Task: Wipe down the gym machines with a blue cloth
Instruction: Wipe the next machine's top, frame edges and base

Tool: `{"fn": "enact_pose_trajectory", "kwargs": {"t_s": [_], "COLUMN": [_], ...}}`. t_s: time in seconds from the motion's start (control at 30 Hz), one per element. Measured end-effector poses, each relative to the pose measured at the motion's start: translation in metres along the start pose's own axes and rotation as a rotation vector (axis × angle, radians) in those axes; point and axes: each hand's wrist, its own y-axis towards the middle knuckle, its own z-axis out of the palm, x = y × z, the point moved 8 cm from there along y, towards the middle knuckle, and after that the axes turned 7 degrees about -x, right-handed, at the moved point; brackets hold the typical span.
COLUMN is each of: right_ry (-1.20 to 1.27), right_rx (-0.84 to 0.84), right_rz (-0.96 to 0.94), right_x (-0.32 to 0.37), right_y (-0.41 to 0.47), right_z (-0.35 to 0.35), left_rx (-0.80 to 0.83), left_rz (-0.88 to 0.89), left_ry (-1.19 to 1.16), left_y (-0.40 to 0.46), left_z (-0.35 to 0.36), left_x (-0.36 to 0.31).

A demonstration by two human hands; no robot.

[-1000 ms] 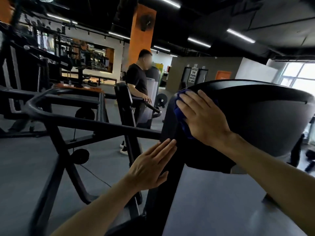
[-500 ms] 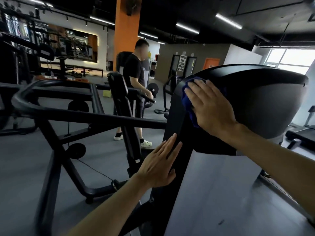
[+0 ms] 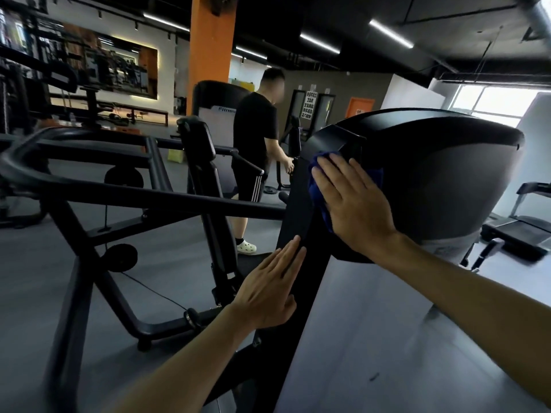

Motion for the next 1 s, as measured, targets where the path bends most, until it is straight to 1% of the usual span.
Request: {"fn": "enact_pose_trajectory", "kwargs": {"t_s": [0.03, 0.13, 0.2, 0.27, 0.33, 0.4, 0.43, 0.47, 0.57, 0.6, 0.67, 0.8, 0.87, 0.93, 1.0], "right_ry": [0.005, 0.027, 0.018, 0.009, 0.009, 0.011, 0.015, 0.030, 0.065, 0.063, 0.076, 0.056, 0.055, 0.066, 0.087], "right_rx": [0.017, 0.141, 0.171, 0.137, 0.071, 0.037, 0.052, 0.087, 0.232, 0.236, 0.189, 0.105, 0.091, 0.120, 0.209], "right_rz": [-0.015, -0.196, -0.282, -0.252, -0.108, 0.013, 0.007, -0.044, -0.286, -0.334, -0.317, -0.084, -0.030, -0.078, -0.203], "right_x": [0.012, 0.048, 0.049, 0.039, 0.026, 0.033, 0.049, 0.070, 0.121, 0.124, 0.115, 0.082, 0.091, 0.122, 0.159], "right_y": [-0.010, -0.047, -0.052, -0.040, -0.028, -0.032, -0.044, -0.060, -0.110, -0.114, -0.101, -0.076, -0.084, -0.106, -0.133], "right_z": [0.005, 0.023, 0.023, 0.016, 0.011, 0.011, 0.017, 0.025, 0.049, 0.050, 0.045, 0.033, 0.035, 0.044, 0.059], "left_rx": [0.007, 0.063, 0.088, 0.117, 0.125, 0.134, 0.146, 0.162, 0.248, 0.287, 0.364, 0.486, 0.539, 0.595, 0.644], "left_rz": [-0.011, -0.043, -0.063, -0.091, -0.130, -0.166, -0.178, -0.190, -0.238, -0.253, -0.288, -0.360, -0.380, -0.393, -0.425], "left_ry": [-0.002, -0.013, -0.009, -0.005, 0.005, 0.001, -0.002, -0.008, -0.046, -0.061, -0.077, -0.076, -0.070, -0.071, -0.105], "left_y": [-0.002, -0.014, -0.025, -0.033, -0.038, -0.045, -0.049, -0.055, -0.077, -0.085, -0.101, -0.127, -0.139, -0.152, -0.164], "left_z": [0.004, 0.019, 0.028, 0.035, 0.040, 0.045, 0.049, 0.054, 0.071, 0.077, 0.087, 0.112, 0.129, 0.148, 0.164], "left_x": [0.001, 0.002, 0.002, 0.002, 0.005, 0.006, 0.005, 0.004, 0.001, 0.001, 0.003, 0.009, 0.010, 0.009, 0.007]}}
